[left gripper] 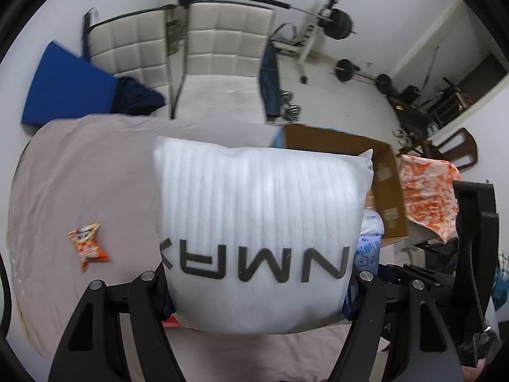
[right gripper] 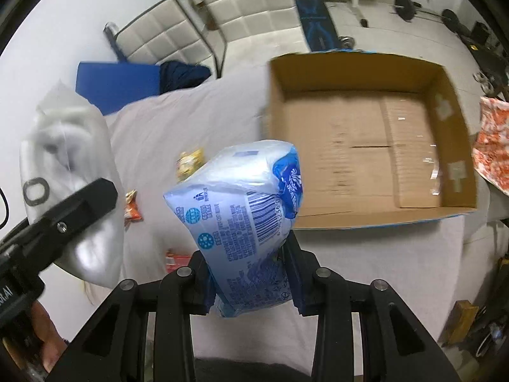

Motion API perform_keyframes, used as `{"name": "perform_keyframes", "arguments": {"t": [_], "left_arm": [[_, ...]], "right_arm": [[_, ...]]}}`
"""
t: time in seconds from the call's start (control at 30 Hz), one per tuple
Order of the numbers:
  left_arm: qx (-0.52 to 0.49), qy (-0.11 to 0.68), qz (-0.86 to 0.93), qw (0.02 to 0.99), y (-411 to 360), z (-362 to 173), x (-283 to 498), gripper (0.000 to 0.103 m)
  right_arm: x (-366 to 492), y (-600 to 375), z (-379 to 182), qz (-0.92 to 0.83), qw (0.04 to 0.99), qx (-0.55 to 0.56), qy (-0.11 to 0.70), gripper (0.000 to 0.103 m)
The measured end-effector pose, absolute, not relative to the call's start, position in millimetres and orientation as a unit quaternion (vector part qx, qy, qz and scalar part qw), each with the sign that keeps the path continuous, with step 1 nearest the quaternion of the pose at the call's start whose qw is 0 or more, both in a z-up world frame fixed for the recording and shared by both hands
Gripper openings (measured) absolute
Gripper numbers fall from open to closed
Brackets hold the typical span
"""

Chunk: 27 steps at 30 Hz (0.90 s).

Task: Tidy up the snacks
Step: 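Carry the white pouch in the left tool while the right tool carries the blue-white packet over the box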

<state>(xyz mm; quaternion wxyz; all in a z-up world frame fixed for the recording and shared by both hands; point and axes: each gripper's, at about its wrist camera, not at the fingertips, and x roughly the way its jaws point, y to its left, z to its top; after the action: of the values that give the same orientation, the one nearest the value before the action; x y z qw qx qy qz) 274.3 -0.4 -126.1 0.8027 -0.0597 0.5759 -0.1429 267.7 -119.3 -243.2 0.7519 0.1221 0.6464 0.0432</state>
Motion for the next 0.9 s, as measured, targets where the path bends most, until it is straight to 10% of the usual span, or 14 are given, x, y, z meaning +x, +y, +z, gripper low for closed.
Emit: {"name": "perform_keyframes", "arguments": {"t": [0.47, 0.9], "left_arm": [[-0.021, 0.592, -0.196, 0.781, -157, -146, 333, 0.071], [-0.044, 0.664, -0.187, 0.723, -216, -241, 408, 0.072]], "right_arm": [[299, -303, -211, -0.042, 0.777, 0.138, 0.613, 0.039], [397, -378, -318, -0.070, 0.751, 0.105, 0.648, 0.039]]}}
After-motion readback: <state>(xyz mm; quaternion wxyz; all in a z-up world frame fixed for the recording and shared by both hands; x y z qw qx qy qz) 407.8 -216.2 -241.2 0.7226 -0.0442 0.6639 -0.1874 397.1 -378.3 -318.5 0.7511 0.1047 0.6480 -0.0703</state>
